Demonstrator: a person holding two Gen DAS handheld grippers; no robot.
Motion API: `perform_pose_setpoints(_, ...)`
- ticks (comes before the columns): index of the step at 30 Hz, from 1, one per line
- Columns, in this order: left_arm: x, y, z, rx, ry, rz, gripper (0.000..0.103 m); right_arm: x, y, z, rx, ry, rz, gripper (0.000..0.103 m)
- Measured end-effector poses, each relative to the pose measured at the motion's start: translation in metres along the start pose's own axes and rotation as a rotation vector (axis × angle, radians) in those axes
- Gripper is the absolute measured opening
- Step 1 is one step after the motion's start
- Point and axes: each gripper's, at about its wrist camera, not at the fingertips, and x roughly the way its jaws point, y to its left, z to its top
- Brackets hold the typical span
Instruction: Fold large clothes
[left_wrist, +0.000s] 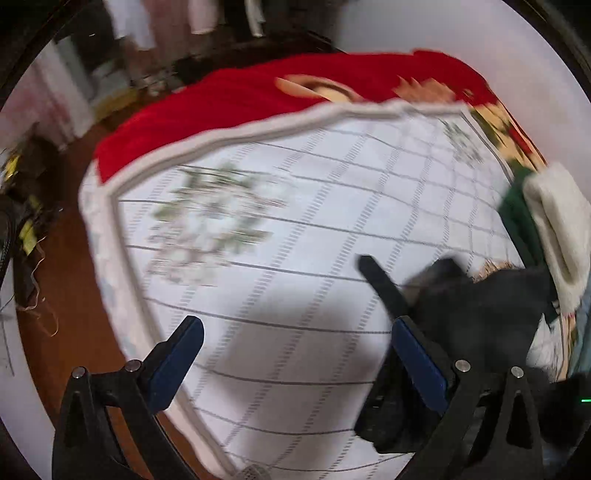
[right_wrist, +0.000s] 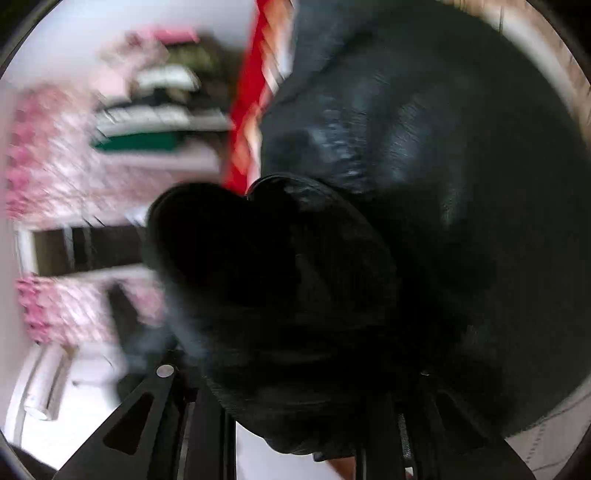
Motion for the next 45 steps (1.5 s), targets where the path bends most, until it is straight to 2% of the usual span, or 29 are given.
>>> perform_pose_setpoints(2, -0.001, 0.006, 0.001, -0.024, -0.016, 0.005, 0.103, 0.033, -0.003, -0.005, 0.013, 0.119, -0.086, 0.033)
perform_pose_setpoints(3, -0.006, 0.009, 0.001, -0.029, -0.024, 0.006, 0.103, 0.036, 0.001, -0.008, -0.002, 0.148, -0.086, 0.044)
perform_pose_setpoints(4, -0.011, 0.010, 0.002, -0.031, -0.033, 0.007, 0.103, 0.035, 0.007, -0.009, -0.020, 0.162, -0.069, 0.062)
perform_pose_setpoints(5, -0.016, 0.009, 0.003, -0.032, -0.051, 0.004, 0.103, 0.030, 0.018, -0.012, -0.053, 0.179, -0.052, 0.069)
perform_pose_setpoints(6, -0.017, 0.006, 0.006, -0.031, -0.062, -0.002, 0.103, 0.023, 0.025, -0.014, -0.081, 0.186, -0.040, 0.085)
perform_pose_setpoints(7, -0.022, 0.005, 0.008, -0.033, -0.073, -0.011, 0.103, 0.015, 0.033, -0.016, -0.102, 0.196, -0.014, 0.095)
perform_pose_setpoints(8, -0.026, 0.004, 0.010, -0.036, -0.081, -0.021, 0.103, 0.003, 0.042, -0.018, -0.116, 0.219, 0.019, 0.096)
perform_pose_setpoints(11, -0.037, -0.001, 0.016, -0.043, -0.103, -0.057, 0.103, -0.031, 0.051, -0.015, -0.118, 0.225, 0.013, 0.096)
perform_pose_setpoints(13, -0.040, -0.008, 0.019, -0.026, -0.121, -0.062, 0.103, -0.063, 0.052, -0.003, -0.115, 0.140, -0.031, 0.096)
perform_pose_setpoints(15, -0.036, -0.017, 0.018, -0.001, -0.127, -0.054, 0.103, -0.089, 0.044, 0.020, -0.100, 0.040, -0.130, 0.095)
perform_pose_setpoints(17, -0.026, -0.028, 0.013, 0.013, -0.101, -0.067, 0.103, -0.091, 0.033, 0.044, -0.085, -0.007, -0.231, 0.073)
perform_pose_setpoints(18, -0.020, -0.033, 0.010, 0.017, -0.087, -0.077, 0.103, -0.087, 0.030, 0.052, -0.075, -0.011, -0.254, 0.055)
perform_pose_setpoints(19, -0.013, -0.039, 0.006, 0.028, -0.075, -0.078, 0.103, -0.073, 0.023, 0.066, -0.067, 0.005, -0.298, 0.052)
perform_pose_setpoints(22, 0.008, -0.057, -0.008, 0.080, -0.034, -0.070, 0.103, -0.019, 0.010, 0.095, -0.053, 0.079, -0.374, 0.051)
perform_pose_setpoints(24, 0.022, -0.067, -0.016, 0.112, -0.008, -0.058, 0.103, 0.025, 0.004, 0.107, -0.091, 0.141, -0.455, 0.052)
perform_pose_setpoints(26, 0.034, -0.074, -0.024, 0.138, 0.017, -0.043, 0.103, 0.040, 0.007, 0.111, -0.086, 0.162, -0.481, 0.057)
perform_pose_setpoints(27, 0.038, -0.076, -0.026, 0.146, 0.031, -0.039, 0.103, 0.043, 0.014, 0.112, -0.087, 0.197, -0.471, 0.072)
perform_pose_setpoints(28, 0.040, -0.077, -0.028, 0.150, 0.044, -0.041, 0.103, 0.043, 0.021, 0.111, -0.088, 0.220, -0.465, 0.077)
perform_pose_setpoints(29, 0.041, -0.077, -0.029, 0.149, 0.052, -0.043, 0.103, 0.036, 0.032, 0.109, -0.087, 0.234, -0.473, 0.077)
perform_pose_setpoints(32, 0.037, -0.077, -0.032, 0.157, 0.041, -0.032, 0.103, 0.009, 0.064, 0.114, -0.126, 0.204, -0.346, 0.076)
perform_pose_setpoints(33, 0.038, -0.077, -0.032, 0.159, 0.041, -0.023, 0.103, 0.008, 0.071, 0.116, -0.135, 0.187, -0.341, 0.075)
perform_pose_setpoints(35, 0.041, -0.077, -0.032, 0.153, 0.053, -0.014, 0.103, 0.022, 0.065, 0.122, -0.137, 0.187, -0.351, 0.064)
perform_pose_setpoints(36, 0.044, -0.076, -0.031, 0.150, 0.059, -0.006, 0.103, 0.034, 0.053, 0.125, -0.119, 0.190, -0.396, 0.052)
perform_pose_setpoints(37, 0.045, -0.076, -0.031, 0.149, 0.058, -0.003, 0.103, 0.050, 0.035, 0.129, -0.092, 0.202, -0.432, 0.049)
perform_pose_setpoints(38, 0.046, -0.076, -0.031, 0.157, 0.049, 0.010, 0.103, 0.064, 0.020, 0.132, -0.073, 0.216, -0.433, 0.050)
perform_pose_setpoints(41, 0.053, -0.077, -0.034, 0.197, 0.039, 0.055, 0.103, 0.052, 0.034, 0.137, -0.103, 0.242, -0.375, 0.052)
perform_pose_setpoints(43, 0.061, -0.076, -0.039, 0.207, 0.038, 0.067, 0.103, 0.022, 0.037, 0.137, -0.098, 0.210, -0.290, 0.052)
perform_pose_setpoints(44, 0.071, -0.077, -0.043, 0.222, 0.049, 0.091, 0.103, -0.003, 0.033, 0.133, -0.096, 0.161, -0.268, 0.055)
perform_pose_setpoints(45, 0.080, -0.077, -0.047, 0.236, 0.059, 0.108, 0.103, -0.018, 0.031, 0.132, -0.100, 0.128, -0.274, 0.065)
